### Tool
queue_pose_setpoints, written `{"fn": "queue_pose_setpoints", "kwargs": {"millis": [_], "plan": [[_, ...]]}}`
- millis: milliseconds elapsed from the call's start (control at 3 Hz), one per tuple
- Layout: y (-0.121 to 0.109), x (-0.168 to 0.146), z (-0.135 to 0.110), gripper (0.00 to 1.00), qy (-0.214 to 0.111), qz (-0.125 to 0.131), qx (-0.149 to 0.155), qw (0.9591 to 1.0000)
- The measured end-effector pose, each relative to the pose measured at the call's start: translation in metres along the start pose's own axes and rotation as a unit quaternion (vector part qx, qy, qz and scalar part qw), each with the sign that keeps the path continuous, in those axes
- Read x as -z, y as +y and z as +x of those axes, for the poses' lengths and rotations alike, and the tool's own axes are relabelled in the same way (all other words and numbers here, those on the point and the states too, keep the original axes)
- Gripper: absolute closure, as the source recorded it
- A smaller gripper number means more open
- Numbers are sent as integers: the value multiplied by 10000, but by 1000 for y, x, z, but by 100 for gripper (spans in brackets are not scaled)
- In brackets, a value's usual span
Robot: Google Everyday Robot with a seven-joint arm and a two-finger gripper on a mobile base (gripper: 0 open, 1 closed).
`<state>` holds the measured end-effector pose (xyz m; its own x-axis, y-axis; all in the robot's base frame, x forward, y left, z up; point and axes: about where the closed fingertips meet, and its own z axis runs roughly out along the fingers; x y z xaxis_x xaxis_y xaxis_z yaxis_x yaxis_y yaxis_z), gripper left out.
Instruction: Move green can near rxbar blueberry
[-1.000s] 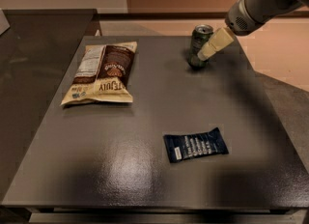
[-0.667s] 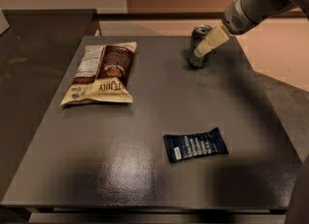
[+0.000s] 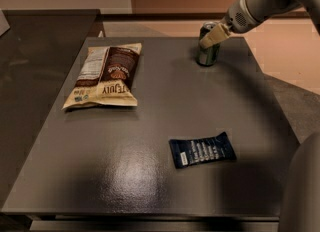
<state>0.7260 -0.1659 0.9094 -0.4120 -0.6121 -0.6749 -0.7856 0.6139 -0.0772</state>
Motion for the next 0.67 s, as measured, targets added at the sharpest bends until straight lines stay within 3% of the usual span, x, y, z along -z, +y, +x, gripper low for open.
{"fn": "queue_pose_setpoints", "kwargs": {"millis": [333, 667], "plan": [[2, 0, -2, 93, -61, -81, -29, 9999], [30, 27, -1, 100, -184, -381, 207, 9989]]}}
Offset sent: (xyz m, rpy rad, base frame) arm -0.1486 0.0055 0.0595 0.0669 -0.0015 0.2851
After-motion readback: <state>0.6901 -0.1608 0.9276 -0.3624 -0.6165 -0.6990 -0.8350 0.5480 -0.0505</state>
